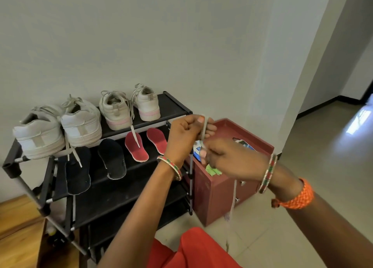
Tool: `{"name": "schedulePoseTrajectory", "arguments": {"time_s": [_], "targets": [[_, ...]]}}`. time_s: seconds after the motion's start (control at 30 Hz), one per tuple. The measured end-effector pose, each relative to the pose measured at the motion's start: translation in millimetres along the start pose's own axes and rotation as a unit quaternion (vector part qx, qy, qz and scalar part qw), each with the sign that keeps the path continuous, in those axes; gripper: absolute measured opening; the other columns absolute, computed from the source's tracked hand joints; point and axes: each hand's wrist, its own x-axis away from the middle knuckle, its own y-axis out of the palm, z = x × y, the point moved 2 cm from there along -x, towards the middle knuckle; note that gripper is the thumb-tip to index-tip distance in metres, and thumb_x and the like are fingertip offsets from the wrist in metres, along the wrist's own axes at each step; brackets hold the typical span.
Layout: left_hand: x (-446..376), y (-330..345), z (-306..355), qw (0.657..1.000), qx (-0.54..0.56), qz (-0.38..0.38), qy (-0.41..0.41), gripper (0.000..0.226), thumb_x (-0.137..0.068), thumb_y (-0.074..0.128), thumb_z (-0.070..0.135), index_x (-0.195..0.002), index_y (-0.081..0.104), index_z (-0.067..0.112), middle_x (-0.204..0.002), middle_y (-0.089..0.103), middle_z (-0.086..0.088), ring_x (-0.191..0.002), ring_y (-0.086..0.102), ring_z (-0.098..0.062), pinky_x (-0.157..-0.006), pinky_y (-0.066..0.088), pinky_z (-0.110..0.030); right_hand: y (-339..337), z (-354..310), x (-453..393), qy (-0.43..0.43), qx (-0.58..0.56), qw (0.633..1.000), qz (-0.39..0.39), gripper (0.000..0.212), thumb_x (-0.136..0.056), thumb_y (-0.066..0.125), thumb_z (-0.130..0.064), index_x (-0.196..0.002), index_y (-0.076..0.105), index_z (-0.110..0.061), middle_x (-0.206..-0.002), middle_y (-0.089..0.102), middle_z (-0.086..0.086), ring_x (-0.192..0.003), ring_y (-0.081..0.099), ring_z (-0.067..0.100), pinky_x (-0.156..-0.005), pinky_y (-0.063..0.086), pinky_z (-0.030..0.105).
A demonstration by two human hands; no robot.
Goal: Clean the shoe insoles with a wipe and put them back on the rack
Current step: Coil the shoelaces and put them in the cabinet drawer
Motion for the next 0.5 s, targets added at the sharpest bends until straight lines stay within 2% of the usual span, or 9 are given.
{"name": "schedulePoseTrajectory", "arguments": {"time_s": [0.03, 0.1, 0.13, 0.2, 0.27, 0.37, 0.4, 0.47, 0.5], "targets": [[2, 1, -4, 0.999, -0.050, -0.008, 0.010, 0.025, -0.097, 0.046, 0.004, -0.086, 0.067, 0.007, -0.069, 0.069, 0.000, -0.064, 0.065, -0.010, -0.066, 0.054, -0.023, -11, -5, 0, -0.010, -0.017, 1.000, 0.008, 0.027, -0.097, 0.042, -0.015, -0.072, 0.053, -0.016, -0.065, 0.048, -0.007, -0.051, 0.042, 0.003, -0.053, 0.036, 0.020], [6, 2, -9, 0.995, -0.095, -0.040, 0.005, 0.028, -0.096, 0.044, 0.000, -0.081, 0.067, 0.007, -0.067, 0.066, -0.006, -0.061, 0.062, -0.014, -0.065, 0.053, -0.027, -37, -9, -4, -0.014, -0.077, 0.995, 0.064, 0.031, -0.098, 0.041, -0.015, -0.070, 0.054, -0.017, -0.057, 0.050, -0.008, -0.043, 0.042, 0.001, -0.046, 0.034, 0.017], [8, 3, -9, 0.995, -0.084, -0.057, -0.008, 0.029, -0.096, 0.042, -0.001, -0.080, 0.065, 0.006, -0.065, 0.064, -0.007, -0.059, 0.061, -0.013, -0.064, 0.052, -0.025, -50, -6, -7, -0.012, -0.091, 0.990, 0.108, 0.033, -0.099, 0.041, -0.015, -0.069, 0.053, -0.017, -0.052, 0.048, -0.009, -0.040, 0.040, 0.001, -0.045, 0.032, 0.015], [10, 4, -6, 0.996, -0.026, -0.075, -0.031, 0.031, -0.096, 0.037, -0.002, -0.080, 0.063, 0.003, -0.060, 0.062, -0.005, -0.053, 0.058, -0.010, -0.060, 0.050, -0.020, -66, 7, -17, -0.003, -0.075, 0.978, 0.194, 0.033, -0.099, 0.042, -0.019, -0.068, 0.053, -0.019, -0.055, 0.046, -0.005, -0.046, 0.038, 0.003, -0.050, 0.032, 0.021], [11, 4, 0, 0.995, 0.041, -0.077, -0.046, 0.032, -0.095, 0.034, -0.001, -0.079, 0.061, 0.002, -0.057, 0.060, -0.003, -0.050, 0.055, -0.009, -0.056, 0.048, -0.019, -61, 25, -27, 0.028, -0.056, 0.973, 0.224, 0.033, -0.099, 0.043, -0.019, -0.067, 0.053, -0.021, -0.061, 0.049, -0.002, -0.054, 0.041, 0.011, -0.056, 0.036, 0.027], [8, 4, 5, 0.992, 0.103, -0.050, -0.046, 0.034, -0.097, 0.032, 0.003, -0.080, 0.061, 0.002, -0.060, 0.063, -0.001, -0.052, 0.056, -0.010, -0.054, 0.048, -0.018, -18, 40, -33, 0.063, -0.006, 0.982, 0.177, 0.032, -0.093, 0.041, -0.006, -0.067, 0.051, -0.023, -0.069, 0.057, 0.001, -0.066, 0.053, 0.018, -0.069, 0.046, 0.034], [7, 4, 5, 0.993, 0.102, -0.037, -0.037, 0.035, -0.098, 0.031, 0.004, -0.081, 0.062, 0.002, -0.061, 0.064, -0.001, -0.054, 0.057, -0.011, -0.055, 0.048, -0.018, -1, 38, -27, 0.064, 0.006, 0.987, 0.148, 0.033, -0.092, 0.040, -0.005, -0.067, 0.049, -0.024, -0.069, 0.056, -0.001, -0.066, 0.053, 0.016, -0.069, 0.046, 0.032], [6, 1, 3, 0.997, 0.079, -0.014, -0.020, 0.037, -0.100, 0.031, 0.006, -0.083, 0.064, 0.003, -0.062, 0.065, -0.001, -0.056, 0.059, -0.010, -0.057, 0.049, -0.017, 19, 24, -12, 0.045, 0.021, 0.996, 0.075, 0.032, -0.096, 0.040, -0.008, -0.067, 0.048, -0.021, -0.064, 0.048, -0.008, -0.059, 0.046, 0.004, -0.057, 0.036, 0.011], [5, -1, 0, 0.998, 0.062, -0.006, -0.010, 0.036, -0.100, 0.032, 0.007, -0.084, 0.064, 0.004, -0.063, 0.066, -0.001, -0.057, 0.059, -0.010, -0.059, 0.050, -0.018, 22, 15, -5, 0.033, 0.017, 0.999, 0.036, 0.032, -0.098, 0.039, -0.012, -0.068, 0.048, -0.018, -0.063, 0.045, -0.010, -0.054, 0.043, 0.002, -0.053, 0.034, 0.010]]}}
